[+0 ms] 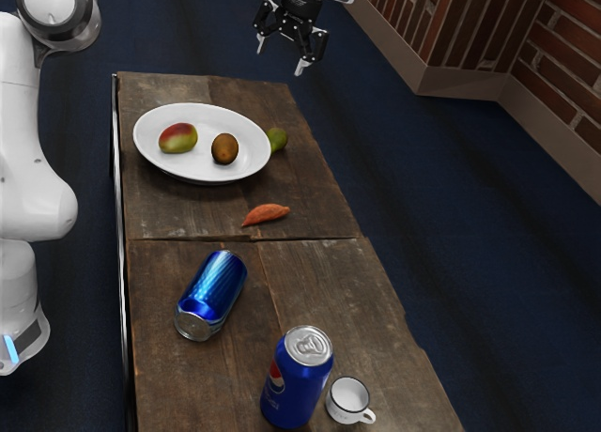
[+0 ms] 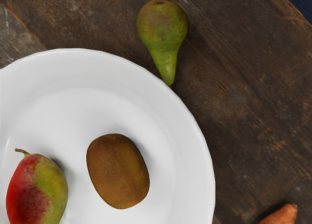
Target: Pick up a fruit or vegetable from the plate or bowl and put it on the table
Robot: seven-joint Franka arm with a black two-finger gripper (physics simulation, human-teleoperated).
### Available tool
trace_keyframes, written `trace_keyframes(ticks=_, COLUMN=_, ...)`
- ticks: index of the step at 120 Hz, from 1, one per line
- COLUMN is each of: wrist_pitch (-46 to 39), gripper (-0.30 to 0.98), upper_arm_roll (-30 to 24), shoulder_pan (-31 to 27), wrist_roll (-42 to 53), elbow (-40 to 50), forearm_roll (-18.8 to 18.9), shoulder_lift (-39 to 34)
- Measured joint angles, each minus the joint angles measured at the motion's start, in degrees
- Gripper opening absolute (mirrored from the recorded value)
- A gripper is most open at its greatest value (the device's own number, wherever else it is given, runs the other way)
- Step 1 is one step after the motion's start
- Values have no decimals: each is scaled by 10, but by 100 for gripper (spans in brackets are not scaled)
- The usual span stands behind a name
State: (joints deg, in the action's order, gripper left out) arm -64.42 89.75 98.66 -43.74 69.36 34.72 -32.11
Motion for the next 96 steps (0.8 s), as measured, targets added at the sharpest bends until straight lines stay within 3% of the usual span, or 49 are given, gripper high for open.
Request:
trace_keyframes(ticks=26, wrist_pitch=0, gripper=69, upper_arm_roll=0, shoulder_pan=-1, wrist_roll=0, elbow=0, forearm_roll=-2, shoulder_lift=-1)
trace_keyframes(ticks=49, wrist_pitch=-7, gripper=69, upper_arm_roll=-8, shoulder_pan=-32, wrist_roll=3, elbow=-2, forearm_roll=-28, shoulder_lift=0)
trace_keyframes(ticks=60, wrist_pitch=-9, gripper=68, upper_arm_roll=-128, shoulder_pan=-99, wrist_roll=-2, elbow=-54, forearm_roll=-40, shoulder_lift=18)
trace_keyframes(ticks=79, wrist_pitch=-12, gripper=69, upper_arm_roll=-149, shoulder_pan=-120, wrist_roll=-12, elbow=-32, forearm_roll=-67, shoulder_lift=21)
trace_keyframes(ticks=89, wrist_pitch=-12, gripper=68, upper_arm_roll=-209, shoulder_pan=-58, wrist_roll=-21, elbow=-23, forearm_roll=-76, shoulder_lift=53)
trace_keyframes(ticks=96, wrist_pitch=-19, gripper=68, upper_arm_roll=-212, shoulder_pan=5, wrist_roll=-33, elbow=62, forearm_roll=-79, shoulder_lift=80)
